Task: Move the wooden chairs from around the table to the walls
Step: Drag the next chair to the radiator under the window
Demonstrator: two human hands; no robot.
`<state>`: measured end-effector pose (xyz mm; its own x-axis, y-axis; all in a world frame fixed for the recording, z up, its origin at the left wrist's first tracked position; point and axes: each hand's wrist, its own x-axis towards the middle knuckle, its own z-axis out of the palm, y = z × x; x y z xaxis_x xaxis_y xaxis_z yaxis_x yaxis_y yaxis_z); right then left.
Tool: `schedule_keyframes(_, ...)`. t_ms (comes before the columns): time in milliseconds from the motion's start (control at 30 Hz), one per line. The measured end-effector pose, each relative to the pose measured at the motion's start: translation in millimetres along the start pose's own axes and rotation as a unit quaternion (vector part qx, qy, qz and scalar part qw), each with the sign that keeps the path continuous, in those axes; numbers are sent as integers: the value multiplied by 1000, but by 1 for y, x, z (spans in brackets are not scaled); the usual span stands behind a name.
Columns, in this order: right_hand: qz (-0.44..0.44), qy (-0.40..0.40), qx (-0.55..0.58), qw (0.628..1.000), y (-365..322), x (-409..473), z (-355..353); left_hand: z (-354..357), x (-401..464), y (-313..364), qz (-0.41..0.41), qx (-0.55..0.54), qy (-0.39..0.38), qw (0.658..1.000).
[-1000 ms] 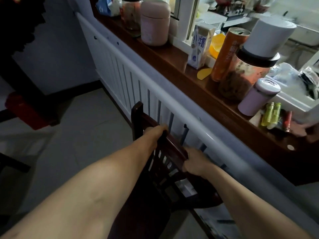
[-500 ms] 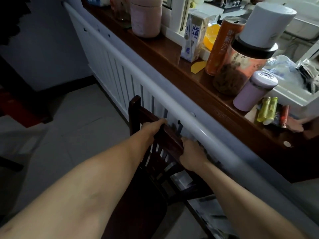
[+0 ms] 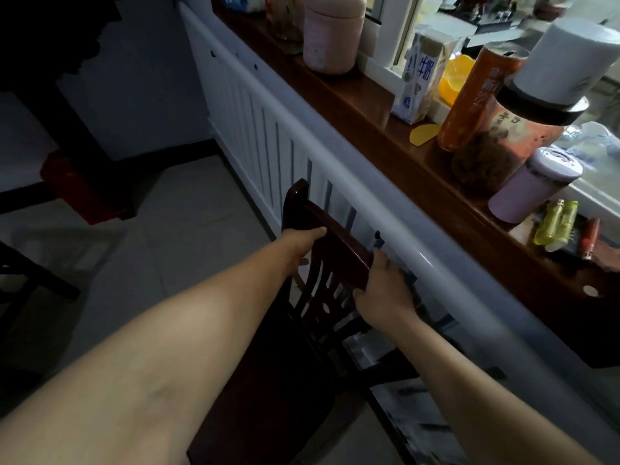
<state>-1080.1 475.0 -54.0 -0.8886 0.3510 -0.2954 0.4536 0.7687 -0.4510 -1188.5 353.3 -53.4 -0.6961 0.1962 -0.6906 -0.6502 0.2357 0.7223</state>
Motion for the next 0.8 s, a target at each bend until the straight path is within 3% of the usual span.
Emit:
schedule_keyframes(200, -57, 70, -73, 993, -45, -20, 16, -56, -30, -9, 2, 26, 48, 998)
schedule_keyframes(533, -123, 23, -48, 991, -161, -62, 54, -193, -99, -29, 19, 6, 125, 992)
schedule_keyframes(800, -147, -8, -32, 989, -286, -112, 125, -356, -151, -65, 15, -21, 131, 991)
